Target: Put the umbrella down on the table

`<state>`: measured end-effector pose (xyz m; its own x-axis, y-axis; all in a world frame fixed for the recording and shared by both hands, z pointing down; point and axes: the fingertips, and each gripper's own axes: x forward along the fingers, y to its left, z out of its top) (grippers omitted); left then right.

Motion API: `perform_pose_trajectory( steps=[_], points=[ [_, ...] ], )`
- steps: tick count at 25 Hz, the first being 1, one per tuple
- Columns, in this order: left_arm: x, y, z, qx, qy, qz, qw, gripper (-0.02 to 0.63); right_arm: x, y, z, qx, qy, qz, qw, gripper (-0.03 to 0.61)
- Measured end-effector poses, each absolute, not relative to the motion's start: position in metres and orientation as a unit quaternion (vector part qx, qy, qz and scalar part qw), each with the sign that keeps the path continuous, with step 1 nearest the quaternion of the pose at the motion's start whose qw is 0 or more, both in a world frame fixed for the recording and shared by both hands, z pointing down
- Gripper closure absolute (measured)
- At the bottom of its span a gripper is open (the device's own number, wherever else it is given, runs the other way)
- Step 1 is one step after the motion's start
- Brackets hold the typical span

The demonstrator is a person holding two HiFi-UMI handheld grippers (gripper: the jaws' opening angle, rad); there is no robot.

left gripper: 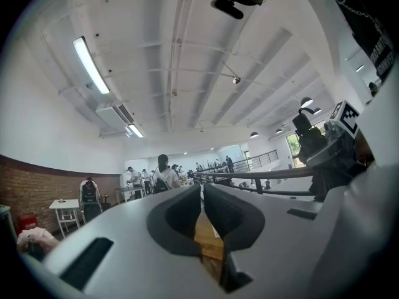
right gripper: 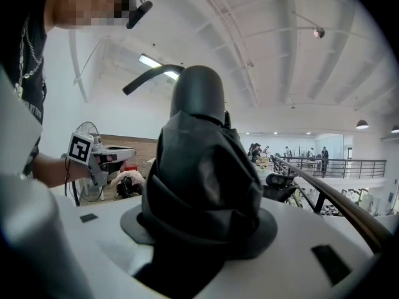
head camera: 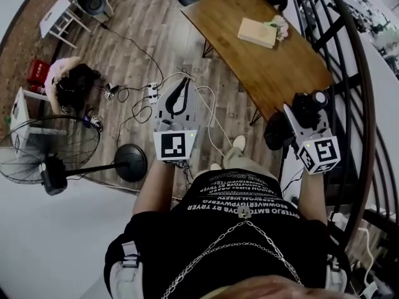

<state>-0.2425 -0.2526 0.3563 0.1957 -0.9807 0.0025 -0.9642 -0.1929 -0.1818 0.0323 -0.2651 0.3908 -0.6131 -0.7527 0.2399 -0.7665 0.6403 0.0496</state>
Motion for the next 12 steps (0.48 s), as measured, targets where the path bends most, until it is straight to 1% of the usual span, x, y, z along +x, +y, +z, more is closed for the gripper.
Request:
perform_pose_trajectory(
  steps=[6, 9, 12],
  points=[
    [-0.224, -0.308, 0.342, -0.783, 0.617, -0.035, 0.073, 0.574, 0.043, -0.319, 0.393, 0.423, -0.899, 0.030, 0.112, 0.331],
    [-0.212, -0.340, 0.334, -0.785, 0.612, -0.036, 0.087, 0.575, 0.050, -0.350, 0.385, 0.424, -0.899, 0.025, 0.102, 0.331],
    [-0.200, -0.368, 0.331, -0.785, 0.613, -0.040, 0.085, 0.574, 0.058, -0.377, 0.379, 0.423, -0.901, 0.020, 0.099, 0.331]
  ],
)
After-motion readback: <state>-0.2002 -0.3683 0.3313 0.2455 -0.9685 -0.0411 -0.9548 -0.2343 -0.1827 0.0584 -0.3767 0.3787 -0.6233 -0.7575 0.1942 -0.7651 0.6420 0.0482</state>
